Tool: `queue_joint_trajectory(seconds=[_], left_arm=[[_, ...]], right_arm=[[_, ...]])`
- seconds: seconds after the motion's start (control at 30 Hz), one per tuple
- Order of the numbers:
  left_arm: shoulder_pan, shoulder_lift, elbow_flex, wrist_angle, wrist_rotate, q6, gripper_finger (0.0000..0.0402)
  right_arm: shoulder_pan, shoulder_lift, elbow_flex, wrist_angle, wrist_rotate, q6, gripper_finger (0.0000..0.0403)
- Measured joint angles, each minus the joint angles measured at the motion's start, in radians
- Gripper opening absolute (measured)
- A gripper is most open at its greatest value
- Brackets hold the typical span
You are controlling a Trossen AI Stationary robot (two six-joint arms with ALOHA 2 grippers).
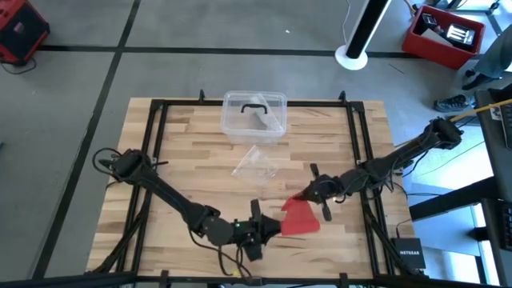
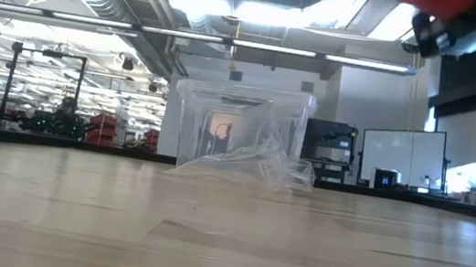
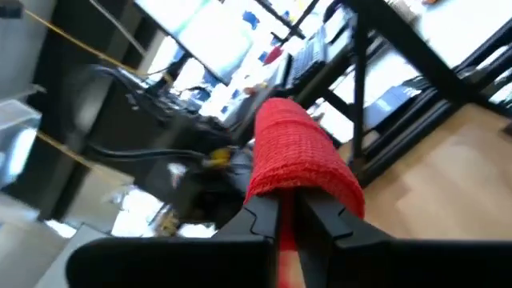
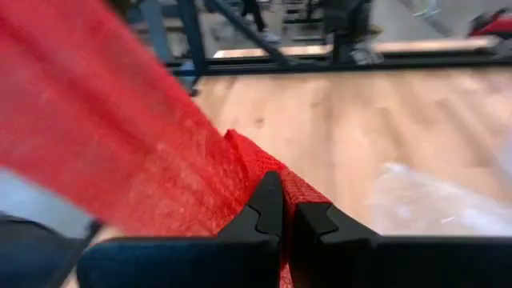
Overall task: Roll bandage
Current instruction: Roll the red bandage
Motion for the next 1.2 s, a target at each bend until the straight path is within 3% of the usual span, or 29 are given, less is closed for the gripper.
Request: queue_joint_trajectory(seconds=[0.2, 0.47, 0.63, 0.77, 0.87, 1.0, 1.2], left_arm=[[0.061, -0.008, 0.001, -0.033, -0.083, 0.087, 0.0013], [0.121, -0.006, 0.001, -0.166, -0.091, -0.06, 0.0013], [0.118, -0.005, 0.002, -0.157, -0.074, -0.065, 0.0013], [0.111, -0.005, 0.002, -0.162, -0.037, -0.123, 0.0013], [0.103, -0.003, 0.002, -0.164, 0.003, -0.2, 0.0013], [0.092, -0.003, 0.002, -0.185, 0.025, -0.287, 0.0013], [0.088, -0.003, 0.002, -0.261, 0.053, -0.383, 0.0013]], right_arm=[[0.0, 0.006, -0.081, 0.143, -0.129, 0.122, 0.0003], [-0.002, 0.006, -0.082, 0.143, -0.172, 0.25, 0.0014], [-0.002, 0.006, -0.082, 0.121, -0.091, 0.249, 0.0095], [-0.002, 0.006, -0.082, 0.106, 0.024, 0.166, 0.0172], [-0.002, 0.006, -0.081, 0.107, 0.045, 0.055, 0.0215], [-0.001, 0.006, -0.081, 0.126, 0.057, -0.022, 0.0244], [-0.001, 0.003, -0.022, 0.12, 0.108, -0.055, 0.025]])
